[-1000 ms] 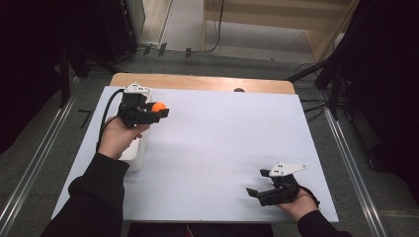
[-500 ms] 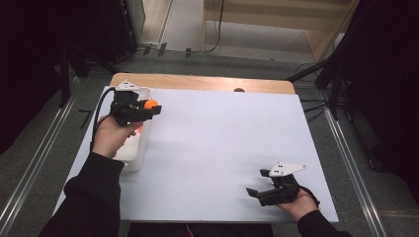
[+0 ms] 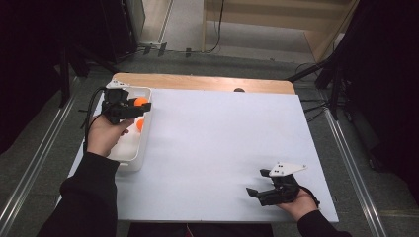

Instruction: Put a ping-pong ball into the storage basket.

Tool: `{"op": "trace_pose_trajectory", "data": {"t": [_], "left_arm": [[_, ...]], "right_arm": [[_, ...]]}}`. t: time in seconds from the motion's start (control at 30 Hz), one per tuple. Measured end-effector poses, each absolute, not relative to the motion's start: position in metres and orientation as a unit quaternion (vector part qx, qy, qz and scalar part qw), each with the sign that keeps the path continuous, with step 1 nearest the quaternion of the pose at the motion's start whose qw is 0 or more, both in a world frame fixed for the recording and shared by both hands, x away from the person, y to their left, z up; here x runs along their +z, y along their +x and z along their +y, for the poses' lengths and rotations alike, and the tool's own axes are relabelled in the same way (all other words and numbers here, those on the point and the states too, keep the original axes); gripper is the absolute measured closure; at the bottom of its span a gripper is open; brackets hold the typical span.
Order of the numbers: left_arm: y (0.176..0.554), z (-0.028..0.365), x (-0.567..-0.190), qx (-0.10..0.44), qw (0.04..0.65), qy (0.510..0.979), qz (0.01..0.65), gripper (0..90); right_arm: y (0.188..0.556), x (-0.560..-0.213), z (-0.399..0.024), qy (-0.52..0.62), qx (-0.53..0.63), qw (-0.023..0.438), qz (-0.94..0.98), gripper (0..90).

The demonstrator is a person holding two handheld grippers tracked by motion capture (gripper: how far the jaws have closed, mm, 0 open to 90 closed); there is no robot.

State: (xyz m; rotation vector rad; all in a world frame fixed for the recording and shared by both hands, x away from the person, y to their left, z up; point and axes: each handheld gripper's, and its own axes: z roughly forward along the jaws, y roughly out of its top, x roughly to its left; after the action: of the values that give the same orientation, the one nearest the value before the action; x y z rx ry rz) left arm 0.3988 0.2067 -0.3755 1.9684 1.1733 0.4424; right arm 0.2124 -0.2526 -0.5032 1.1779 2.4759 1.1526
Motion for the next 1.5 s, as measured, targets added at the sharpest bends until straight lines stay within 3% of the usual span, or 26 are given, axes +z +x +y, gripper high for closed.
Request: {"op": "trace_pose_trajectory", "data": {"t": [1.5], "left_arm": [[0.434,0.216,-0.398,0.227,0.378,0.731,0.521,49.9]], "right_arm": [[0.208,-0.505,-0.255,0.403,0.386,0.088,0.826,12.2]]}}
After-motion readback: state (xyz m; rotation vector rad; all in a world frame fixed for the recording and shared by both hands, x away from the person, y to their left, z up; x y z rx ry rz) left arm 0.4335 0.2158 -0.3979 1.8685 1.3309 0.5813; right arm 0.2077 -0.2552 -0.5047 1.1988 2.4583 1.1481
